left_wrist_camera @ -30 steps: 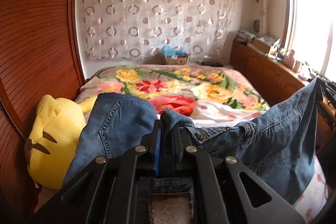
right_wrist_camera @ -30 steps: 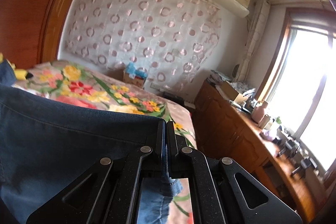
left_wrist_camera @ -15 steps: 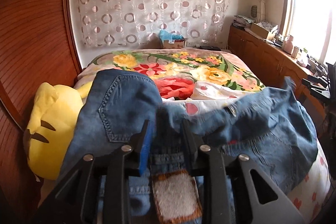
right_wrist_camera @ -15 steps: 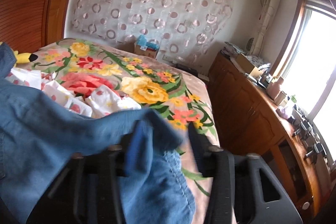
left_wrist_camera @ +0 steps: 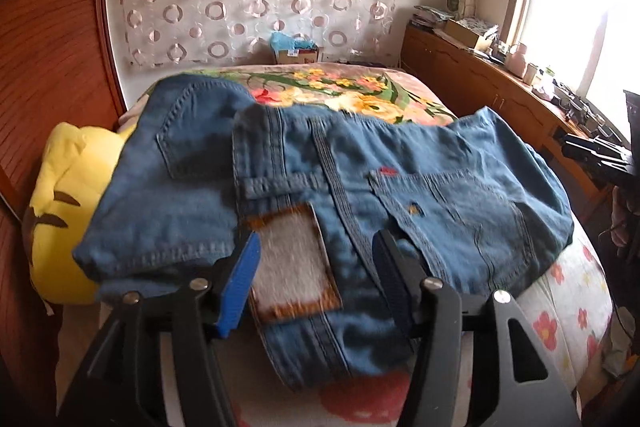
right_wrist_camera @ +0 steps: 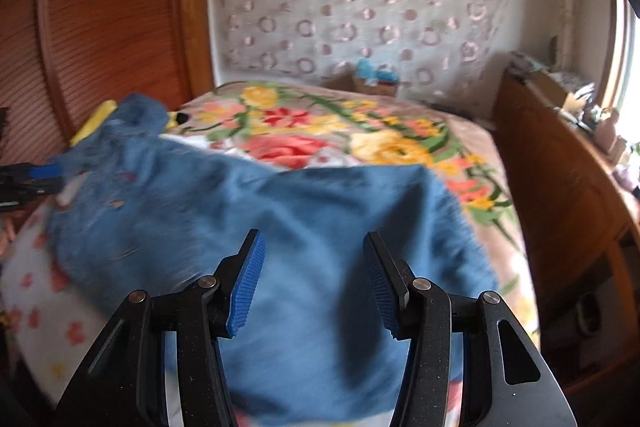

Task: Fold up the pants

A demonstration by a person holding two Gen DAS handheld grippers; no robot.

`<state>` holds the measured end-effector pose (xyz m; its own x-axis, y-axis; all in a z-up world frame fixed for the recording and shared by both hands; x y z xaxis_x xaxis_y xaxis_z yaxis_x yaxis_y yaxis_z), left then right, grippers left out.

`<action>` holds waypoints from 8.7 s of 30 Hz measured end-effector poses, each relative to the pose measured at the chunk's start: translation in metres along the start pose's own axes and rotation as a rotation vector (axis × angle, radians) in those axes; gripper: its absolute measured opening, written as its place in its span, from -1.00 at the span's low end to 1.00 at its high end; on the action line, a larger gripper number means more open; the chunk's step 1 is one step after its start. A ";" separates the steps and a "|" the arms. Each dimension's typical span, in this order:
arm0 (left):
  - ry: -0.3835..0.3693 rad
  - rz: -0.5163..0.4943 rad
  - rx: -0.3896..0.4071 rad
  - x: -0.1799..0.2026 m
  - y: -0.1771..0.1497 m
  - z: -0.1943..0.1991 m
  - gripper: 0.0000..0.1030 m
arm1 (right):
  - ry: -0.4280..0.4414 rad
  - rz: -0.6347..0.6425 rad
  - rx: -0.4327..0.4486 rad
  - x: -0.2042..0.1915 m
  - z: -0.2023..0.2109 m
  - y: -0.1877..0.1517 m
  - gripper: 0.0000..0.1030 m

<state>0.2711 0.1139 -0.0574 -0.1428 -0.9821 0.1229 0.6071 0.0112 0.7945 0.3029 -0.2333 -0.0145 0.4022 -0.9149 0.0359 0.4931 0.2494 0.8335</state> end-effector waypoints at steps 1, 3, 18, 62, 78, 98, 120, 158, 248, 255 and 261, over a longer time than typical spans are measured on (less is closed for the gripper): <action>0.002 0.001 -0.003 0.000 -0.004 0.001 0.12 | 0.010 -0.003 -0.004 -0.007 0.002 -0.003 0.00; 0.007 0.006 -0.010 -0.001 -0.012 0.004 0.12 | 0.029 -0.008 -0.017 -0.019 0.007 -0.014 0.02; -0.005 0.017 -0.086 -0.010 -0.059 0.001 0.11 | 0.066 -0.043 -0.137 -0.054 -0.003 -0.075 0.33; 0.022 -0.088 0.118 0.020 0.005 0.050 -1.00 | 0.003 0.087 -0.055 -0.077 -0.006 -0.063 -0.93; 0.071 -0.098 0.284 0.000 0.023 0.154 -1.00 | 0.040 0.132 0.066 -0.129 0.081 -0.040 -0.95; 0.114 -0.028 0.074 -0.047 -0.103 0.197 -0.88 | 0.228 0.040 -0.022 -0.193 0.102 -0.087 -0.16; 0.041 0.031 0.154 -0.024 -0.083 0.181 0.00 | 0.005 -0.115 0.006 -0.076 0.110 -0.106 0.02; -0.020 -0.033 0.115 0.074 -0.086 0.100 0.00 | -0.116 -0.209 -0.118 0.015 0.044 -0.129 -0.24; -0.083 -0.056 0.047 0.078 -0.110 0.105 0.00 | 0.188 0.027 -0.144 -0.149 0.021 -0.068 -0.10; -0.078 -0.081 0.007 0.085 -0.117 0.088 0.00 | 0.211 -0.016 -0.173 -0.147 0.013 -0.076 -0.07; -0.083 -0.119 -0.013 0.091 -0.121 0.073 -0.11 | 0.240 -0.010 -0.203 -0.154 0.002 -0.080 -0.43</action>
<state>0.1272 0.0371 -0.0990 -0.2777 -0.9575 0.0774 0.5918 -0.1071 0.7990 0.2003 -0.1134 -0.0855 0.5557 -0.8223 -0.1229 0.6317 0.3214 0.7055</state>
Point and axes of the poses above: each gripper's, at about its wrist camera, not at the fingertips, and z roughly against the way its jaws point, x to its right, y to its top, the point moved 2 cm from there along -z, roughly the way its jaws point, and after that the axes turned 7 degrees about x, right-handed, at the moved point
